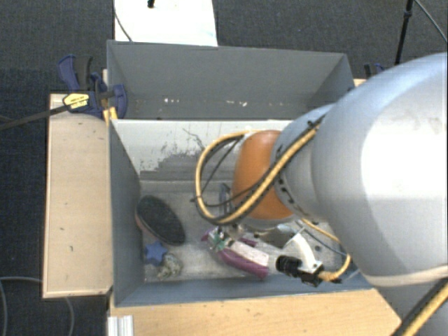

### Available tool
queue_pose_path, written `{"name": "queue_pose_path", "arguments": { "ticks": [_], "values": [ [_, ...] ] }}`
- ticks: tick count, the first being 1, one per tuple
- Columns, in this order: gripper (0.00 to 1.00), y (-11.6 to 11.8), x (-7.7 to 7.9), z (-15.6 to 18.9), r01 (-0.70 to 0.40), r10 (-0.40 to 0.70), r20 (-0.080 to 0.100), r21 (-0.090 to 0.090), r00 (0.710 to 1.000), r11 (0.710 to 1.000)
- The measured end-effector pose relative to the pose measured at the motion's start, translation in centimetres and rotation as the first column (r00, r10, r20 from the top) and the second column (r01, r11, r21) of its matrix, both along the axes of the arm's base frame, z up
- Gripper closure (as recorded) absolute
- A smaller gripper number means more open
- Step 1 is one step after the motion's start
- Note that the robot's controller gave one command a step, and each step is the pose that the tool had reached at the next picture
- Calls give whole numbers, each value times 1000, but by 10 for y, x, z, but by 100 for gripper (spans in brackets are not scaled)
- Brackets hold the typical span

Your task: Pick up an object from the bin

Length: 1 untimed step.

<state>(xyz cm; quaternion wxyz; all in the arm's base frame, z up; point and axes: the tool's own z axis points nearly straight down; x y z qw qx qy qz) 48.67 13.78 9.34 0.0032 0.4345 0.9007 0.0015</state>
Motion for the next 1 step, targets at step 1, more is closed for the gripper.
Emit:
{"name": "queue_pose_path", "arguments": {
  "ticks": [1],
  "values": [
    [100, 0, 1, 7, -7, 7, 0, 0, 1000, 1000]
  ]
}}
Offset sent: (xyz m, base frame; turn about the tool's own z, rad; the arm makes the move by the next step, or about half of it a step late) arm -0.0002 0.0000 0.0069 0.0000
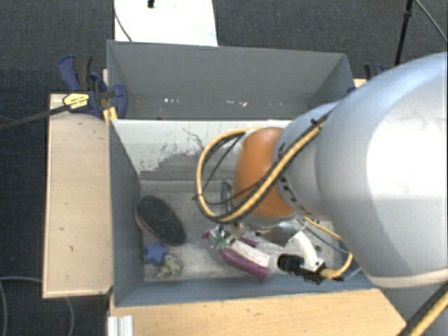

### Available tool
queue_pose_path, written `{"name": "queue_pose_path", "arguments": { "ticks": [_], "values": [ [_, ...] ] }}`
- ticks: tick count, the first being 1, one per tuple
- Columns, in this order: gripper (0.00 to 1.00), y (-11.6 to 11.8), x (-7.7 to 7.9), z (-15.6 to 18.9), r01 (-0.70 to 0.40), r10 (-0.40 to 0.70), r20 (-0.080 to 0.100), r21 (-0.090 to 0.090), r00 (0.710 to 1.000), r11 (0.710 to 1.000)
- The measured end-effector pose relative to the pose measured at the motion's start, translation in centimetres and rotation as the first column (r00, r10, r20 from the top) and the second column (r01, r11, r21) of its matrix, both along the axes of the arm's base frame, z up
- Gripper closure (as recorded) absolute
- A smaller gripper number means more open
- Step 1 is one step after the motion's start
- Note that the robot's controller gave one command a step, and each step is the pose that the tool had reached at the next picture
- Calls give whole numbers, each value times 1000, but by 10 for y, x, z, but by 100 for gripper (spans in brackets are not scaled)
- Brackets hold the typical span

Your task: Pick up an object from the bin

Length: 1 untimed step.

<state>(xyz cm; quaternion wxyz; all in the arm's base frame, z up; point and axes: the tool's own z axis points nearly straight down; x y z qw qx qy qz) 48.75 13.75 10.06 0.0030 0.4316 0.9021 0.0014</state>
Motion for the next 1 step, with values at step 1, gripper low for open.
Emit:
{"name": "queue_pose_path", "arguments": {
  "ticks": [1],
  "values": [
    [100, 0, 1, 84, -5, 5, 0, 2, 1000, 1000]
  ]
}}
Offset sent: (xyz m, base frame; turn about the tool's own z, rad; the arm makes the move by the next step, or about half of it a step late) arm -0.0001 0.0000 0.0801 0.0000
